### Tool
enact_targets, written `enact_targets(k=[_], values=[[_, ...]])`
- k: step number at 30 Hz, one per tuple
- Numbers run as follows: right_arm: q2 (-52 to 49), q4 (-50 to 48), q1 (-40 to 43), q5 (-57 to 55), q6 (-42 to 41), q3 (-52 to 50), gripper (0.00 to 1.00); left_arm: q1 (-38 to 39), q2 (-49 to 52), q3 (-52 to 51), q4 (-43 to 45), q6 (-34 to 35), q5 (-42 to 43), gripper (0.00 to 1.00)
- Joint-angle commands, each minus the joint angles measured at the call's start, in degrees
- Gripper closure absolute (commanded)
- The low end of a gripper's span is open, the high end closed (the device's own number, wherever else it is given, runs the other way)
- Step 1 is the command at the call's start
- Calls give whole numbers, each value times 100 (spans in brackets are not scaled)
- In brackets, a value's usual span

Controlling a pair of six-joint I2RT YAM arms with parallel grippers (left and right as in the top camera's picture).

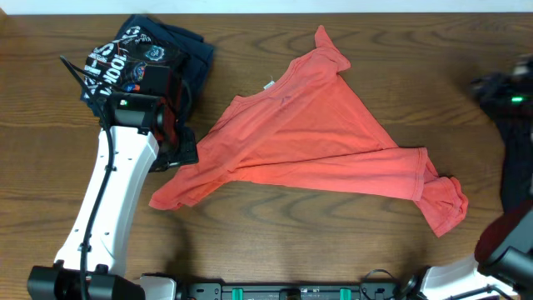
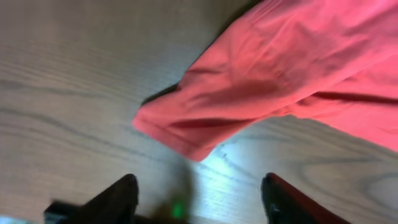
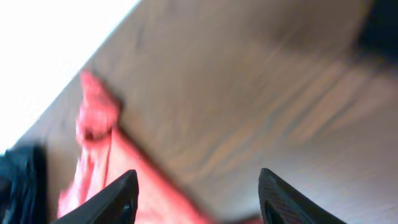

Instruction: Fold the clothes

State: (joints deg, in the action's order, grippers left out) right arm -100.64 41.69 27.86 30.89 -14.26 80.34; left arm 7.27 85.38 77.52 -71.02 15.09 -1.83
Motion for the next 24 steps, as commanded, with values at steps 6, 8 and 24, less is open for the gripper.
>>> enact_targets(k=[6,8,24], values=[[-109,1307,-1488,-824,323,-52,37,-26,87,-968,820,0,76,29],[-109,1495,-1753,-1012,323,-52,36,-26,118,-1239,1005,2,76,29],[-109,2017,-2157,-1346,409,-52,34,-485,249,-3077,2920,-118,127,87]])
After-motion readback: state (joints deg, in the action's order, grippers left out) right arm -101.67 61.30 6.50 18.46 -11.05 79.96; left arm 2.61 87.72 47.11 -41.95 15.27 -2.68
